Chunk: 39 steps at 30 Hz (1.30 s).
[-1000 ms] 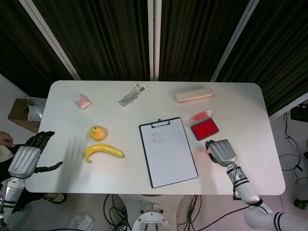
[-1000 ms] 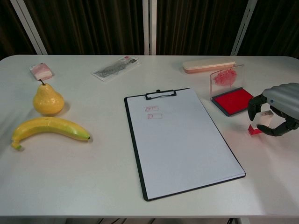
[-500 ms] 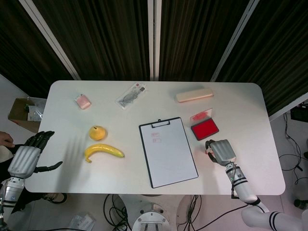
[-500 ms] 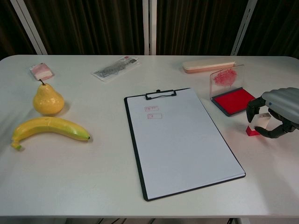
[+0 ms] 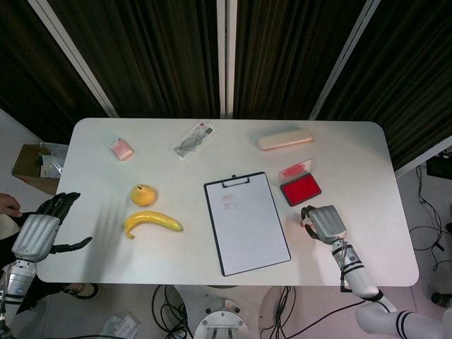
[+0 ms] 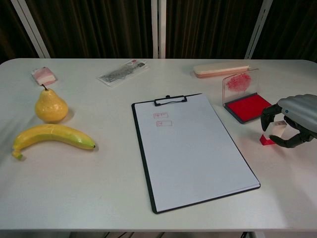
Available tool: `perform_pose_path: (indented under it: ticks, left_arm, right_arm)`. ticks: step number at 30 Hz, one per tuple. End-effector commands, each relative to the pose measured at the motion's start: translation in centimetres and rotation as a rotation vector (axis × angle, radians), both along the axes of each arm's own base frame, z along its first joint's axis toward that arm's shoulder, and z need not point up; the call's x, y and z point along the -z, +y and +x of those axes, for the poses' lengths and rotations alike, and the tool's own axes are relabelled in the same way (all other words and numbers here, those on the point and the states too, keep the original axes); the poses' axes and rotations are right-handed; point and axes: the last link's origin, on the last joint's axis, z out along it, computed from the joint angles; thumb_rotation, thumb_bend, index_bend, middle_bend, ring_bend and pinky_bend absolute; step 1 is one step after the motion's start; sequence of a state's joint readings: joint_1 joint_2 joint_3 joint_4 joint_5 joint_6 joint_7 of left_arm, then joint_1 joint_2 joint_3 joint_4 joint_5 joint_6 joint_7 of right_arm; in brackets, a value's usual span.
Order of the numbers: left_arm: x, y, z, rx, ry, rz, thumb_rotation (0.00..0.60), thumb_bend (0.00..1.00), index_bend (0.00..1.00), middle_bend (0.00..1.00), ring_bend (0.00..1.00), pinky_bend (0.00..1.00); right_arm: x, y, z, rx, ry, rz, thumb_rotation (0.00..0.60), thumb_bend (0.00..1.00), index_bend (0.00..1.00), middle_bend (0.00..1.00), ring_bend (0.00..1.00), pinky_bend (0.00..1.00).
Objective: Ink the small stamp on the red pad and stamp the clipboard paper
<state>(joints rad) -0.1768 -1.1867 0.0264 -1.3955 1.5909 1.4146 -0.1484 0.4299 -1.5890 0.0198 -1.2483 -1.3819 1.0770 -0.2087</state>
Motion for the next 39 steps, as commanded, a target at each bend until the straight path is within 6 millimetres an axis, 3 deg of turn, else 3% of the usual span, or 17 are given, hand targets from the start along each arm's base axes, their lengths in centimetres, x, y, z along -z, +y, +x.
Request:
perform_pose_path:
  ticks: [1,13,19,22,27,30,32,35,36,38,39]
  left_arm:
    - [0.0,0.0,0.0,0.001,0.000,0.000,0.216,0.10,0.08,0.09,0.09,0.18]
    - [-0.1,0.1,0.2,0.005,0.003,0.001,0.217,0.10,0.08,0.09,0.09,0.18]
    - [-0.3,0.0,0.2,0.006,0.005,0.010,0.215,0.10,0.08,0.09,0.09,0.18]
    - [-0.6,0.0,0.3,0.008,0.007,0.019,0.214,0.10,0.08,0.09,0.09,0.18]
    - [-1.1,0.0,0.4,0.010,0.011,0.036,0.217,0.10,0.08,0.09,0.09,0.18]
    - [-1.3,0.0,0.4,0.010,0.013,0.041,0.214,0.11,0.08,0.09,0.09,0.18]
    - [-1.3,0.1,0.6,0.015,0.009,0.045,0.218,0.10,0.08,0.09,0.09,0.18]
    - [-1.3,0.0,0.7,0.017,0.005,0.046,0.216,0.10,0.08,0.09,0.09,0.18]
    - [-1.3,0.0,0.7,0.016,0.005,0.047,0.216,0.10,0.08,0.09,0.09,0.18]
    - [-1.3,0.0,0.8,0.014,0.005,0.049,0.216,0.10,0.08,0.09,0.09,0.18]
    - [-1.3,0.0,0.8,0.013,0.004,0.051,0.214,0.10,0.08,0.09,0.09,0.18]
  right_arm:
    - [0.0,0.1,0.0,-0.001,0.004,0.005,0.600,0.35,0.40,0.40,0.85,0.93]
    - [-0.7,0.3,0.3,-0.011,0.002,0.003,0.600,0.34,0.32,0.34,0.85,0.93]
    - [-3.0,-0.1,1.3,-0.046,-0.045,-0.045,0.600,0.32,0.22,0.30,0.85,0.93]
    - [-5.1,-0.1,2.3,-0.088,-0.101,-0.083,0.600,0.31,0.20,0.30,0.85,0.93]
    - [-10.3,0.1,4.2,-0.173,-0.226,-0.194,0.600,0.27,0.20,0.30,0.85,0.93]
    - [-13.9,-1.3,5.3,-0.275,-0.306,-0.317,0.600,0.27,0.23,0.33,0.81,0.91]
    - [-15.7,-3.1,5.0,-0.297,-0.272,-0.358,0.600,0.29,0.22,0.31,0.61,0.74]
    - [-17.6,-5.2,4.5,-0.241,-0.175,-0.334,0.600,0.29,0.05,0.13,0.13,0.28]
    - [-18.1,-5.5,4.5,-0.225,-0.146,-0.331,0.600,0.28,0.01,0.06,0.04,0.13]
    - [-19.4,-5.8,4.2,-0.189,-0.080,-0.345,0.600,0.27,0.00,0.00,0.00,0.01]
    - [-19.8,-5.7,4.0,-0.167,-0.058,-0.352,0.600,0.27,0.00,0.00,0.00,0.00]
